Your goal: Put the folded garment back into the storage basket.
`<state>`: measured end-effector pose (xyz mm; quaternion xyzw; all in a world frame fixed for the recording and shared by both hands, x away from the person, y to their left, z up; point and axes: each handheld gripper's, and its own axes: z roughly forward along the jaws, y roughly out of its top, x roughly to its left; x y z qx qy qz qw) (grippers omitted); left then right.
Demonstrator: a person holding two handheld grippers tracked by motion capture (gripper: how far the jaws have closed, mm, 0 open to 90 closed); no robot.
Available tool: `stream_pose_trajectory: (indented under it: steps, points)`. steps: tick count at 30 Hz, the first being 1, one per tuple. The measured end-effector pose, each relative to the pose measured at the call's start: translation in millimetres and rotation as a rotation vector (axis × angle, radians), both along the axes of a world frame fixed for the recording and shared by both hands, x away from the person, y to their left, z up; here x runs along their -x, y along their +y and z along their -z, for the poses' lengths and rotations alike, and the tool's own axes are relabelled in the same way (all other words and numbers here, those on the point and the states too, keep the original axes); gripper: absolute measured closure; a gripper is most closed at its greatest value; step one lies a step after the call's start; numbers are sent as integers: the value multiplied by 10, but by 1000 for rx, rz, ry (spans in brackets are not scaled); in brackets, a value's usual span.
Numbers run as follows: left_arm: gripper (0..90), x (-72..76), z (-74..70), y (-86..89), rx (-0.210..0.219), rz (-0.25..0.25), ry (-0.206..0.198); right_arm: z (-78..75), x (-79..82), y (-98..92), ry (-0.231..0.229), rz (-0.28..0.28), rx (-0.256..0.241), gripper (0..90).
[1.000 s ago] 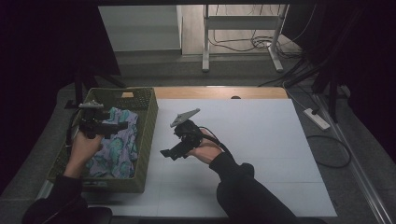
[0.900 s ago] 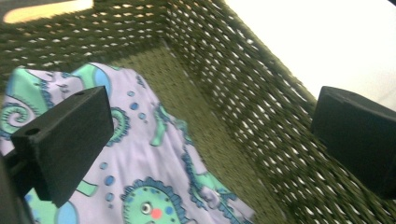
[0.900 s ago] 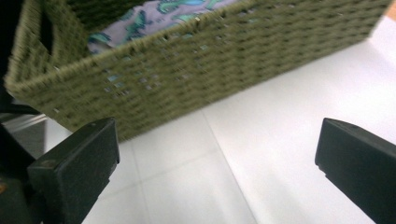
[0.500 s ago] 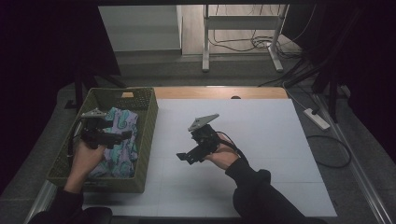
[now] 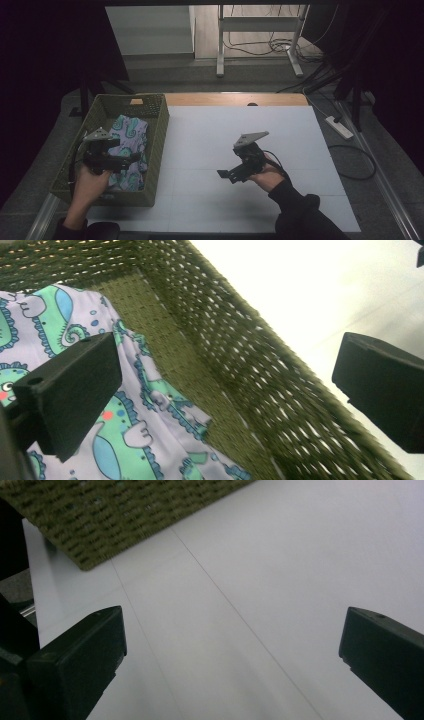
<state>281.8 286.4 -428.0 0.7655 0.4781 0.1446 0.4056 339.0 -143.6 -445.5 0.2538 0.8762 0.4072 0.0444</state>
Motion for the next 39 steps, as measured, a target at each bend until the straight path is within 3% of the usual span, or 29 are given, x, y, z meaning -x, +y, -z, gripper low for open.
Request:
stream_pose_trajectory:
  steps: [5, 7, 12, 19, 25, 32, 39]
  points:
    - [1, 159, -33, -36, -24, -13, -18, 18, 93, -292, 3, 51, -7, 0]
    - [0, 223, -35, -48, -12, -8, -16, 9, 141, -397, 4, 70, -17, 0]
    - [0, 367, 49, -97, -6, -8, -10, -20, 288, -679, -15, 128, -21, 0]
    - [0, 544, 86, -106, 9, -49, -52, -34, 506, -1090, -34, 218, -32, 0]
    - [0, 683, 154, -165, -12, -53, -59, 4, 684, -1361, -41, 282, -25, 0]
    - [0, 855, 223, -164, -9, -91, -91, 40, 851, -1547, -54, 361, -9, 0]
    - [0, 955, 269, -157, -38, -117, -90, 52, 988, -1657, -22, 400, 31, 0]
